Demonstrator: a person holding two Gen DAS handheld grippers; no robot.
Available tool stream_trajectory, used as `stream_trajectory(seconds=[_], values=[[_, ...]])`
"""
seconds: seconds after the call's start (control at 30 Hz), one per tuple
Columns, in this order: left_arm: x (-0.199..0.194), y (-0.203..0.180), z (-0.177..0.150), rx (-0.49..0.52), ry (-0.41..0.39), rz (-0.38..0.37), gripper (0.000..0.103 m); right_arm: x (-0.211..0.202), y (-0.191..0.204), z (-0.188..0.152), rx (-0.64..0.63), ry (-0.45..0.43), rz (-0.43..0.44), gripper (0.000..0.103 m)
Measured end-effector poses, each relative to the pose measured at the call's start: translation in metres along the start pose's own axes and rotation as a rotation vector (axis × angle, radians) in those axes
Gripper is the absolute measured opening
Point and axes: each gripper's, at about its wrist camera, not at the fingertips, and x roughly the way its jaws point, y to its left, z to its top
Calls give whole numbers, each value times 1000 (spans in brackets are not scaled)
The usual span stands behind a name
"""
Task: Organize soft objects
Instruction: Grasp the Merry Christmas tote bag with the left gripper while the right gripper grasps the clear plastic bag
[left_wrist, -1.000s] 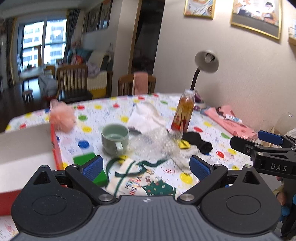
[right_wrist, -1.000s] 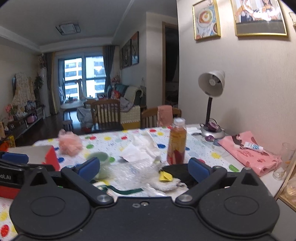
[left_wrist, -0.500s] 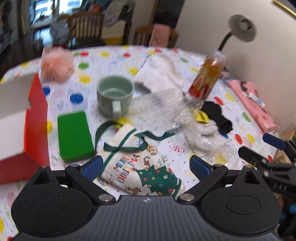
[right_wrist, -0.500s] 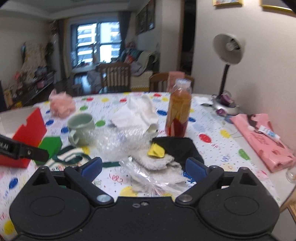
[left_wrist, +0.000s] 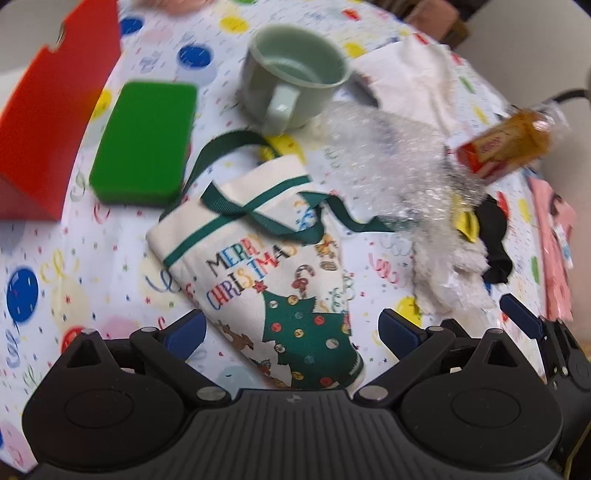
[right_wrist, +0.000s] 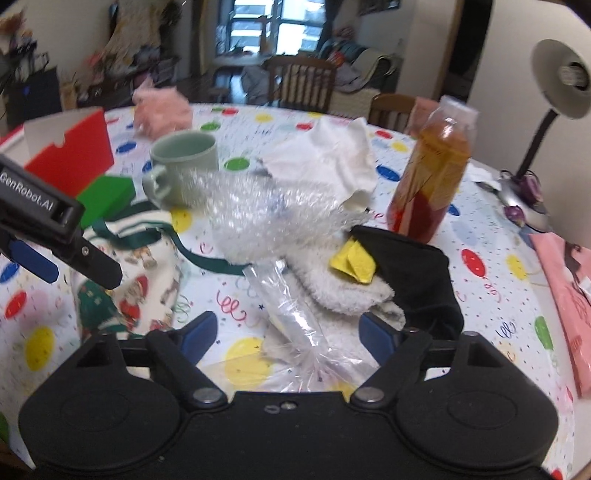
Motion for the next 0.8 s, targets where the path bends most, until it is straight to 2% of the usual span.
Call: stream_trajectory(seconds=[0.13, 0.3, 0.47, 0.6, 0.63, 0.7, 0.73, 0.8], values=[[14, -5, 2, -25, 10, 48, 100, 13, -2, 0, -64, 29, 29, 81], [27, -7, -1, -60, 37, 40, 100, 28, -5, 6, -122, 61, 44, 78], [33, -10, -1, -60, 22, 45, 100, 39, -8, 8, -128, 90, 71, 68], [36, -8, -3, -73, 20, 48, 99, 43, -10, 7, -136, 107, 74, 56], [36, -8, -3, -73, 15, 49, 97, 43, -11, 7, -142, 108, 74, 53], [35, -9, -3, -64, 4, 57, 82, 44, -10, 5, -158, 110, 72, 47], [34, -9, -3, -58, -1, 59, 77, 44, -10, 4, -163, 111, 69, 44], [33, -8, -2, -51, -8, 61, 75, 45, -11, 3, -166, 114, 71, 38]])
